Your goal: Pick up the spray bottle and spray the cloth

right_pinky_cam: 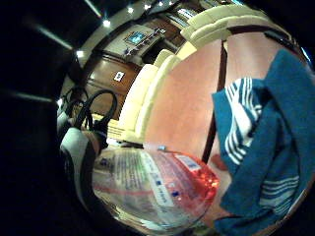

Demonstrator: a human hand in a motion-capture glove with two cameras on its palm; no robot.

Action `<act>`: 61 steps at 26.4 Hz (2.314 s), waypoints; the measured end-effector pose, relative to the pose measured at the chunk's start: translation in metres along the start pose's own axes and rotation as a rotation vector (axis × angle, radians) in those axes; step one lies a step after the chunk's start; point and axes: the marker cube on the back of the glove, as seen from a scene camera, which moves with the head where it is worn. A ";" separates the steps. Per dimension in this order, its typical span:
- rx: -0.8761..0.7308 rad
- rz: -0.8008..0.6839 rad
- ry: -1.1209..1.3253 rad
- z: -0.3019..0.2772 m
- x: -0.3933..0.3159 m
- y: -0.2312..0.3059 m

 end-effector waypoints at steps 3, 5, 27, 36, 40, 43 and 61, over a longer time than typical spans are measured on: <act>-0.026 -0.010 0.026 0.015 0.012 0.003; -0.044 -0.016 0.045 0.024 0.020 0.005; -0.223 0.022 -0.014 0.033 0.038 0.014; -0.488 0.026 0.185 0.009 0.036 0.036; -0.455 0.023 0.384 -0.007 0.038 0.048; -0.438 0.030 0.491 -0.029 0.034 0.061; -0.423 -0.116 0.931 -0.143 -0.015 0.162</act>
